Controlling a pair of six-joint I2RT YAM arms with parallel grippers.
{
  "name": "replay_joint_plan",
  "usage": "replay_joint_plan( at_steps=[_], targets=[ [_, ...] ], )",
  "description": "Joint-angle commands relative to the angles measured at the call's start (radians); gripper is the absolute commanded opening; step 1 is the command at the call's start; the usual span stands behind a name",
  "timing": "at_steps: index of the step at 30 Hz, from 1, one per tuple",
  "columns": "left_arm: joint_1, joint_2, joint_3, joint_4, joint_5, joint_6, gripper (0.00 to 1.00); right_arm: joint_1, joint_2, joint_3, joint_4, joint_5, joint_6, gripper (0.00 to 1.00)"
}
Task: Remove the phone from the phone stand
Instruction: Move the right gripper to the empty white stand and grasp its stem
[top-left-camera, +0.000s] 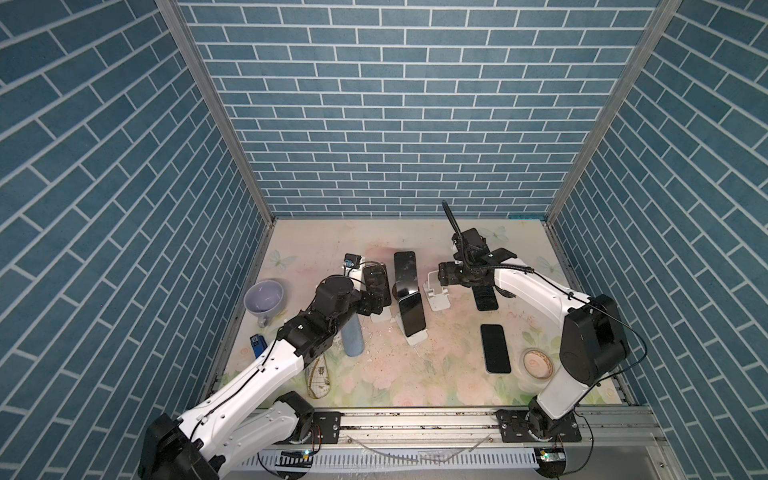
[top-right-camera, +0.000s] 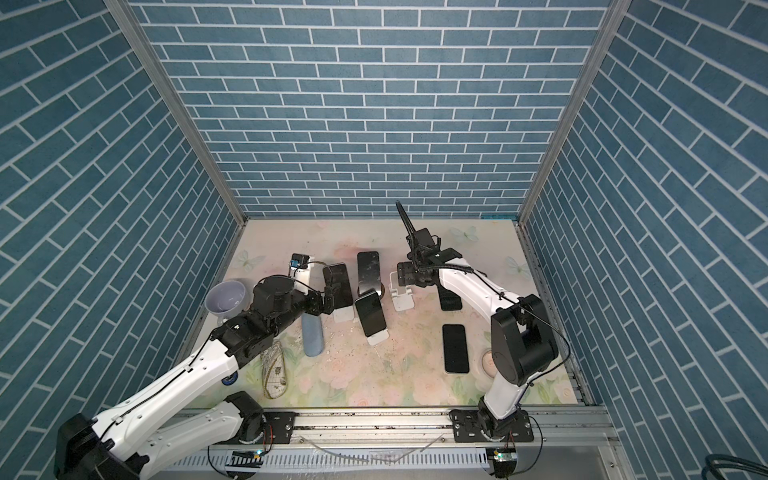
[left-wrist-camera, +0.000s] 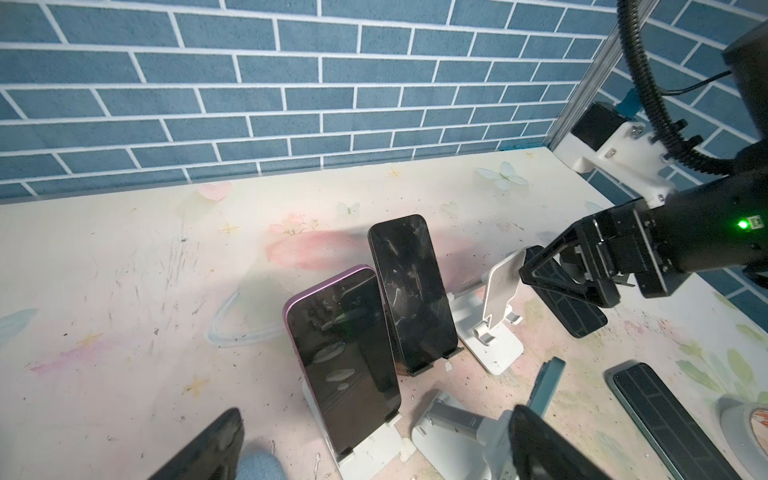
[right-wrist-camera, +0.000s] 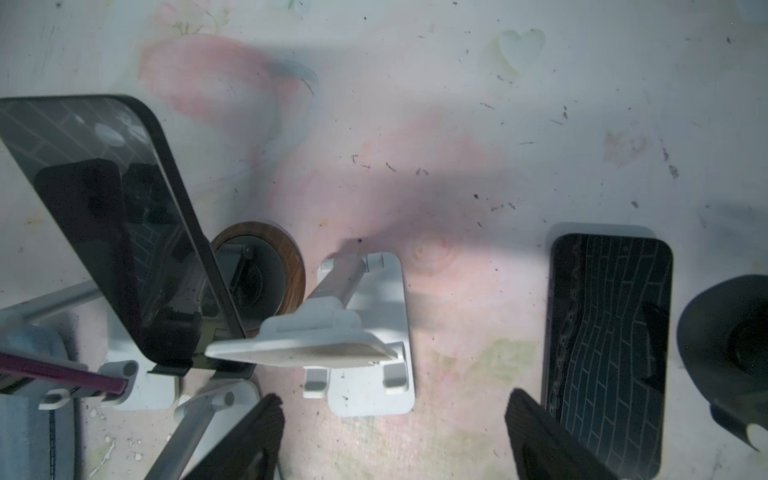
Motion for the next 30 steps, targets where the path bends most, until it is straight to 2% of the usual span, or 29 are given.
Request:
replay_joint_plan(
  at_steps=[1, 13, 19, 30],
  targets=[
    [-0.003, -0.016, 0.032, -0.027, -0.017, -0.007, 1.00, 0.010, 0.031, 0.068, 0.041, -0.028, -0.033, 0.86],
    [-0.004, -0.017, 0.036, -0.041, -0.016, -0.015, 1.00, 0.031, 0.099, 0.119, 0.082, -0.069, -0.056, 0.88],
    [-0.003, -0.022, 0.033, -0.046, -0.019, -0.015, 1.00, 0.047, 0.151, 0.156, 0.053, -0.035, -0.055, 0.87],
    [-0.003, -0.022, 0.028, -0.038, -0.019, -0.015, 1.00, 0.076, 0.213, 0.196, -0.009, 0.046, -0.045, 0.75]
  ],
)
